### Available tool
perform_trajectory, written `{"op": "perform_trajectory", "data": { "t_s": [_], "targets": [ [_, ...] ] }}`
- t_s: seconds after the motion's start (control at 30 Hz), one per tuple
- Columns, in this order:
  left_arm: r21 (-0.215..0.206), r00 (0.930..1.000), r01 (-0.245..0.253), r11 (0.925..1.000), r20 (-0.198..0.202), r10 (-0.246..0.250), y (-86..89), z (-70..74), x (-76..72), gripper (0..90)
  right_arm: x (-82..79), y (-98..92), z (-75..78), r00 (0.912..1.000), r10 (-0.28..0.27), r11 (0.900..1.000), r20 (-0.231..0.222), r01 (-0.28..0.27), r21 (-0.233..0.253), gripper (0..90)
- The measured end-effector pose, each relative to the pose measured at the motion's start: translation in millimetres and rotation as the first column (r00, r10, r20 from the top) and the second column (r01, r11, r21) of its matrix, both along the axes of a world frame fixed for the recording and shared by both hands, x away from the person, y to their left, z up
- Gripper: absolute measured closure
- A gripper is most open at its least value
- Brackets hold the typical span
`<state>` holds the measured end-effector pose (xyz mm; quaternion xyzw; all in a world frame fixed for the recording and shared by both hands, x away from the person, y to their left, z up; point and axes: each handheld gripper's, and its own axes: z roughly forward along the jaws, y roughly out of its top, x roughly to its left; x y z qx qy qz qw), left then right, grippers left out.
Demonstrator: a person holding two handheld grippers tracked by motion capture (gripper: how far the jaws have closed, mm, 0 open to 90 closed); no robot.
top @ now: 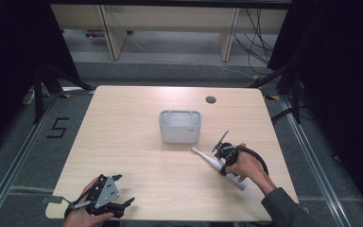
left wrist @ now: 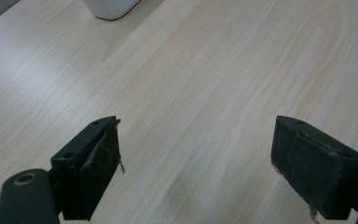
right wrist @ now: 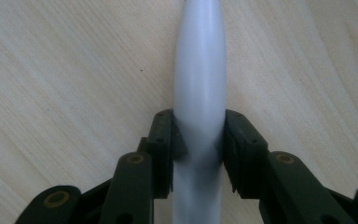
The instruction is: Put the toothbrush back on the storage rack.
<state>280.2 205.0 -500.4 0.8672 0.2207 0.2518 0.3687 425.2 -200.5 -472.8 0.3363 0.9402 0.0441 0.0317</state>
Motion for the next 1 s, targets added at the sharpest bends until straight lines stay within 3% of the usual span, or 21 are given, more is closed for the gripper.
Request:
{"op": "perform_trajectory", "data": {
  "t_s": [0.07,0.1,0.13,0.23,0.4,0.53,0.57,0.83,0.87,0.9,1.0],
  "targets": [
    [0.001,1.0,0.0,1.0,-0.001,0.0,0.0,0.0,0.0,15.0,-0.9,3.2,-0.4,0.9996,-0.023,1.0,-0.018,0.023,-0.02,66.0],
    [-0.008,0.9999,-0.004,1.0,-0.012,0.004,-0.5,-0.9,-0.4,15.0,-0.4,2.7,-1.9,0.9998,-0.016,1.0,-0.013,0.016,-0.008,65.9],
    [-0.002,1.0,0.0,1.0,-0.008,0.0,-0.3,-0.6,-0.2,15.0,2.5,0.7,-2.4,0.9996,0.028,1.0,-0.007,-0.028,-0.01,66.0],
    [0.007,1.0,0.004,1.0,0.0,-0.004,0.0,0.3,-0.2,15.0,1.2,4.0,-1.6,0.9998,0.002,1.0,-0.02,-0.002,-0.025,66.1],
    [0.009,0.9999,0.007,0.9999,-0.015,-0.007,0.1,0.0,-0.1,15.0,3.9,4.0,-1.7,0.9989,0.04,0.998,-0.023,-0.041,-0.04,66.2],
    [0.015,0.9999,0.009,0.9998,-0.015,-0.008,-0.1,-0.1,0.1,15.0,2.4,7.2,-1.6,0.9992,0.003,0.999,-0.04,-0.005,-0.037,66.1],
    [0.013,0.9998,0.011,0.9999,-0.016,-0.011,-0.3,-0.4,0.1,15.0,3.9,5.7,-1.9,0.999,0.023,0.999,-0.04,-0.024,-0.035,66.1],
    [0.014,0.9998,0.01,0.9998,-0.015,-0.009,-0.2,0.2,-0.3,15.0,5.5,8.3,-1.6,0.9983,0.002,0.999,-0.058,-0.004,-0.038,64.8],
    [0.011,1.0,-0.001,0.9999,0.001,0.001,-0.8,-0.8,-0.4,15.0,6.3,8.6,-1.4,0.9982,0.008,0.999,-0.059,-0.01,-0.038,64.2],
    [0.014,0.9999,0.012,0.9998,-0.012,-0.012,0.0,0.1,0.1,15.0,5.5,10.0,-1.9,0.9981,-0.008,0.999,-0.061,0.006,-0.031,63.7],
    [0.025,0.9999,0.008,0.9997,-0.011,-0.008,0.1,1.4,-0.6,15.1,6.7,11.6,-1.7,0.9982,0.008,0.999,-0.06,-0.011,-0.04,64.5]
  ]
}}
